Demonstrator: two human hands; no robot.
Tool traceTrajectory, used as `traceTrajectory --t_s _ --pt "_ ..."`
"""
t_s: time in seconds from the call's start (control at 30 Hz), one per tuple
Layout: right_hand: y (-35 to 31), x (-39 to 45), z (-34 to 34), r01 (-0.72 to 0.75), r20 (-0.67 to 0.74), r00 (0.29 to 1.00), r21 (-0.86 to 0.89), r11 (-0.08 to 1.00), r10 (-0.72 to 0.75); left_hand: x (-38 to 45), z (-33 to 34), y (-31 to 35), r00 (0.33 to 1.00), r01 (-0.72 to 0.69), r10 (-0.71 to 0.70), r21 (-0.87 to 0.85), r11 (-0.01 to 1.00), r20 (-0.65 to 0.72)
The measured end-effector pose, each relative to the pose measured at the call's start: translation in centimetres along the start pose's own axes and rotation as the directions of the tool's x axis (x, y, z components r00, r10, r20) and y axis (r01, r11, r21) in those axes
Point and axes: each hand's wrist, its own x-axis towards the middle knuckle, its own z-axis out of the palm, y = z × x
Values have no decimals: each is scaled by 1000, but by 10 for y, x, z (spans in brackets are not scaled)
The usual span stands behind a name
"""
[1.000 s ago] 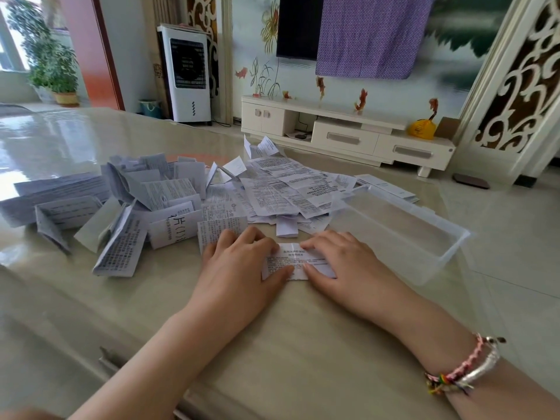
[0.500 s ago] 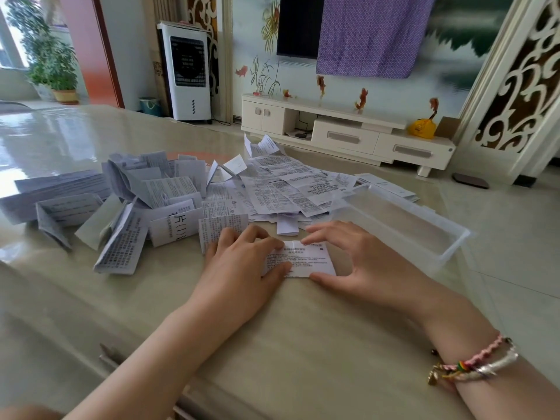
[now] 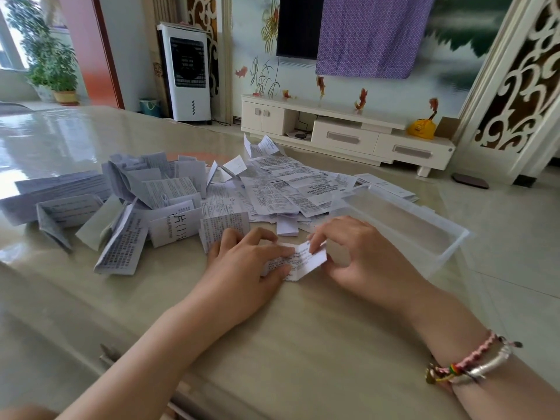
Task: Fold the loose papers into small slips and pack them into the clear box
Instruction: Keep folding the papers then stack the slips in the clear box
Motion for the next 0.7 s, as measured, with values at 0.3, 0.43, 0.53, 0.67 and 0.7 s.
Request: traceTrajectory --t_s 0.3,0.43,0.53,0.67,0.7 --pt "-17 6 12 -3 -3 1000 21 1000 3 3 0 -9 994 -5 -16 -189 982 -106" --pt "-9 10 24 -77 166 982 -106 991 95 5 0 -9 990 -24 -10 -235 972 -139" --pt "-8 6 23 -121 203 970 -70 990 133 3 -1 -7 983 -20 -31 -275 961 -180" --pt "-12 3 21 -112 207 971 -26 993 115 1 1 -8 993 -39 18 -180 983 -119" --pt "-11 2 21 -115 196 973 -31 993 118 0 1 -7 994 -38 21 -154 987 -111"
